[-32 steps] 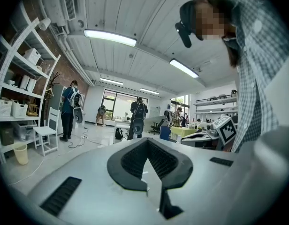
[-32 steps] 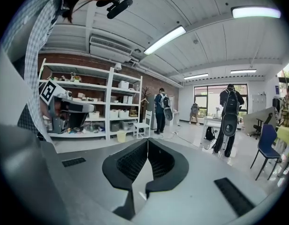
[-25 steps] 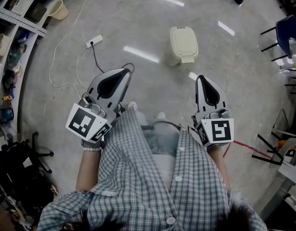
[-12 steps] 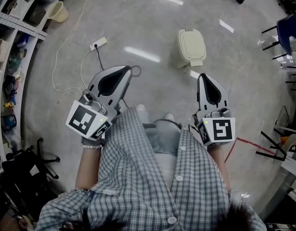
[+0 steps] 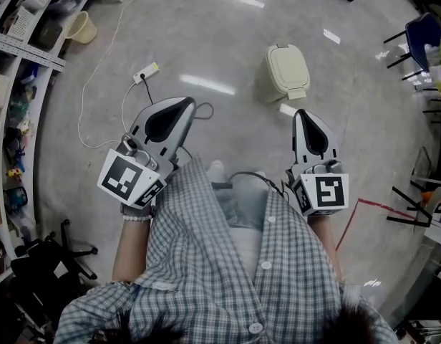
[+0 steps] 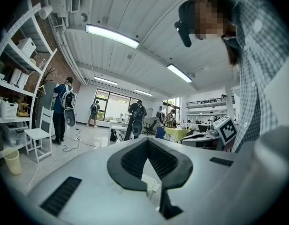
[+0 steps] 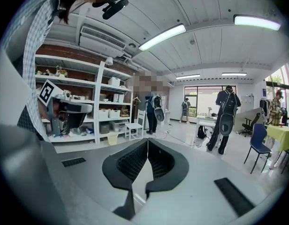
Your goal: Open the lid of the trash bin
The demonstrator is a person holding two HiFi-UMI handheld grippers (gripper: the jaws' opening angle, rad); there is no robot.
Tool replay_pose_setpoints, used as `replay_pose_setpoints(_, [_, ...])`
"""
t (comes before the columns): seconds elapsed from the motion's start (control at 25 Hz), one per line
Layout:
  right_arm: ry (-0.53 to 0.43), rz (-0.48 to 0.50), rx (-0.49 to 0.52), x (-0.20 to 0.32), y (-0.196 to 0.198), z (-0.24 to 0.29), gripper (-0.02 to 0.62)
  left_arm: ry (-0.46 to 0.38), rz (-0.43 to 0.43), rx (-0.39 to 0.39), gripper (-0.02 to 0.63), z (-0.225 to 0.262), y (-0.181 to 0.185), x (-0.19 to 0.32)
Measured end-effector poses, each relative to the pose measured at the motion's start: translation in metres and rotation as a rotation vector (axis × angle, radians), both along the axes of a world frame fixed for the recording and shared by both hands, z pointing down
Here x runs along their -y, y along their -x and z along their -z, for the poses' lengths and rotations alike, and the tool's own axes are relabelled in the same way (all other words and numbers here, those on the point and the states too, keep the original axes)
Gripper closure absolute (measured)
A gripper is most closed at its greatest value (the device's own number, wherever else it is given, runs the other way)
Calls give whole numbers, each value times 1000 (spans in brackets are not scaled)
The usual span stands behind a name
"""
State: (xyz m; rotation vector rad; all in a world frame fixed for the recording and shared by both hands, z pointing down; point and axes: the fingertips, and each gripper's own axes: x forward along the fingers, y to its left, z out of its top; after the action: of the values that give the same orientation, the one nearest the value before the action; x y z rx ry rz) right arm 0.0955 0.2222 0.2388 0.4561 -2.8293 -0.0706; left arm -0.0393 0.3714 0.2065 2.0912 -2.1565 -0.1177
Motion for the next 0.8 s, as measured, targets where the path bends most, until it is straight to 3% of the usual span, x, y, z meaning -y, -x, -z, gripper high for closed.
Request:
replay_pose_setpoints(0.32, [-29,3,-39,-13,2,1,575,-22,-1,-2,601,2,6,-11])
replay_pose_setpoints(0.8, [-35,34,-21,-2,12,-1,575,-15,37,-16,601,-4,15,-6])
